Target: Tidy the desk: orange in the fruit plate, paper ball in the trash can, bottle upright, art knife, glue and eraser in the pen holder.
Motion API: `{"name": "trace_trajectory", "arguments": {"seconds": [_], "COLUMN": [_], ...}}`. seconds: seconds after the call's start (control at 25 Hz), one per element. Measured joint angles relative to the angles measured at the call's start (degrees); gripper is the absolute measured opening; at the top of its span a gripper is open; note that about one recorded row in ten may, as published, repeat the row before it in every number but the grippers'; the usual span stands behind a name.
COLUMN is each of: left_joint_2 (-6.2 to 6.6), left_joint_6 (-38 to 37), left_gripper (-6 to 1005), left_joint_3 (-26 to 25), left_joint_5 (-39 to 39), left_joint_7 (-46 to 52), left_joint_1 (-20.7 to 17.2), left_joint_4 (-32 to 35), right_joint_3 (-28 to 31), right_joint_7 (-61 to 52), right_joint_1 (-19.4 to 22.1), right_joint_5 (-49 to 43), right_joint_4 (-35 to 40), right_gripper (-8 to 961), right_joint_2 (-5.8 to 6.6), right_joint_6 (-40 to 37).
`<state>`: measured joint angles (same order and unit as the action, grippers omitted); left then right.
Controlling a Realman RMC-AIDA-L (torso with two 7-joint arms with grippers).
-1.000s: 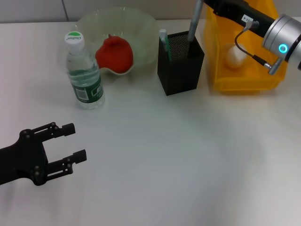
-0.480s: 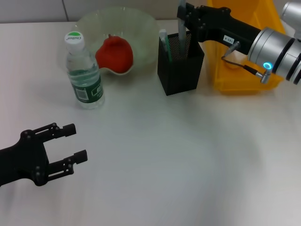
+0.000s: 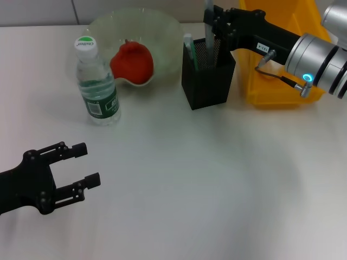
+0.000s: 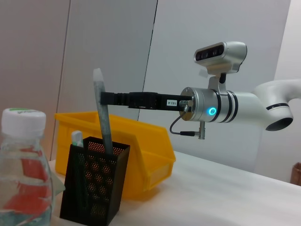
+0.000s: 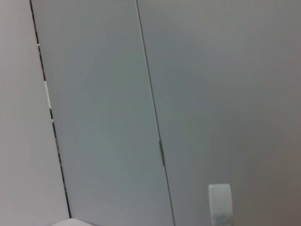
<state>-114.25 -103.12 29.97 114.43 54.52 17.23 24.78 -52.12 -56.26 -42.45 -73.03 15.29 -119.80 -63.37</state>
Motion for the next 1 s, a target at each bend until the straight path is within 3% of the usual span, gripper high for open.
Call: {"name": "trace_trajectory", "arguments": {"seconds": [0.6,1.0], "left_joint_2": [0.00,0.00], "left_joint_6": [-0.2,-0.2], "left_gripper": [761,763], "left_joint_3": [0.0,0.1], "left_joint_5": [-0.1,-0.2], "left_joint_7": [0.2,0.2], "left_joint_1": [0.0,0.0], "left_joint_4": [0.1,0.1], "right_joint_3": [-0.1,0.2], "right_joint_7": [4.3,5.2], "right_joint_1": [0.3,0.2], "right_joint_5": [0.0,0.0], "right_joint_4": [-0.4,-0.8], "right_gripper": [156,599], "right_joint_2": [0.00,-0.08], "right_joint_6": [-0.5,-0.6]}}
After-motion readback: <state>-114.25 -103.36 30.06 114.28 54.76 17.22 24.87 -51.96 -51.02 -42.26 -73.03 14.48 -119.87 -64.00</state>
